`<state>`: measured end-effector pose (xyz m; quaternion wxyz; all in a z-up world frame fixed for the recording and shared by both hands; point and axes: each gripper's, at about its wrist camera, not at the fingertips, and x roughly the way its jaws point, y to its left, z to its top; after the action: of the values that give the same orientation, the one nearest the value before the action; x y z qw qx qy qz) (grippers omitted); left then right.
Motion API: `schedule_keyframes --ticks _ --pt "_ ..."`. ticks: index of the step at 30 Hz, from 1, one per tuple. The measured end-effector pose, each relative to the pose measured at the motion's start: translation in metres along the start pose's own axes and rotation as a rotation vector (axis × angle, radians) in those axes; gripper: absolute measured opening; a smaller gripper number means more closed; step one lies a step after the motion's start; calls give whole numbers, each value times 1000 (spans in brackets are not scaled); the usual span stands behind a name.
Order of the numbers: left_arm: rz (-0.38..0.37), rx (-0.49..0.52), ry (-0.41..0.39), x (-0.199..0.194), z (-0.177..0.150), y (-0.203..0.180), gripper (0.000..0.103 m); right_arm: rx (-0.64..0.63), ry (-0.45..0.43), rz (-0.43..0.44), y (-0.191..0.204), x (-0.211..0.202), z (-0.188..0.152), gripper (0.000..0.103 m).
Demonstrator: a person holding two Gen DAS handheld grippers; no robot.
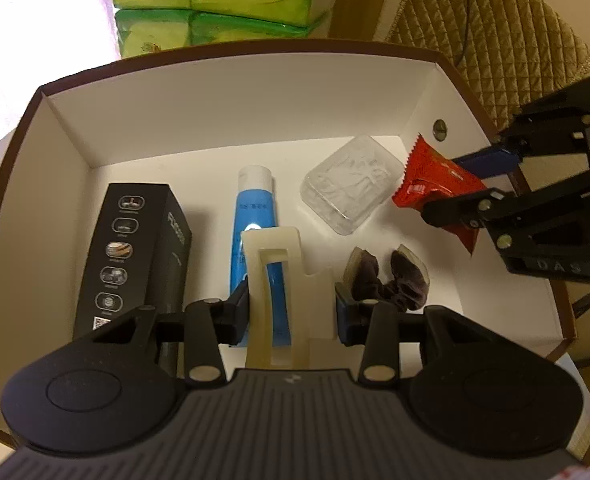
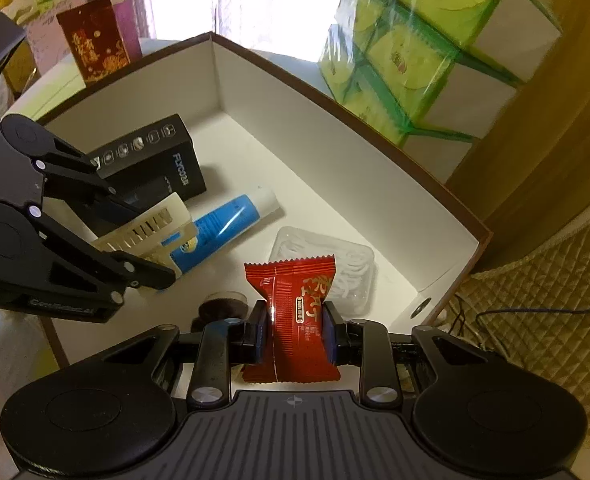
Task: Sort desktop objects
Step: 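Lower the claw clip and candy packet into the box and open both grippers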
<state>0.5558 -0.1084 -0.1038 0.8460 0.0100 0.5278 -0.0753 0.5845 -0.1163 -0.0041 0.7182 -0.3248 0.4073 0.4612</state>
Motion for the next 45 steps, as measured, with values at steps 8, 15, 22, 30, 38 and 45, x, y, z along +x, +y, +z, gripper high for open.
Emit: schedule_keyframes --ticks 8,15,22,30,38,45 --pt "2 2 5 1 -1 2 38 -35 31 -1 -1 5 1 25" --pt "-15 13 -7 -7 0 0 51 -54 48 -4 1 7 2 25" --pt "-5 -8 -7 -10 1 2 51 -60 35 -27 1 6 2 25" --pt "26 -12 -18 -18 -2 3 64 -69 -44 -56 1 -7 0 83" --pt "62 -11 -38 -31 -7 3 75 -86 -51 -10 11 -21 -8 98" --pt "108 -43 -49 -44 -12 5 83 -58 -79 15 18 -35 -13 101"
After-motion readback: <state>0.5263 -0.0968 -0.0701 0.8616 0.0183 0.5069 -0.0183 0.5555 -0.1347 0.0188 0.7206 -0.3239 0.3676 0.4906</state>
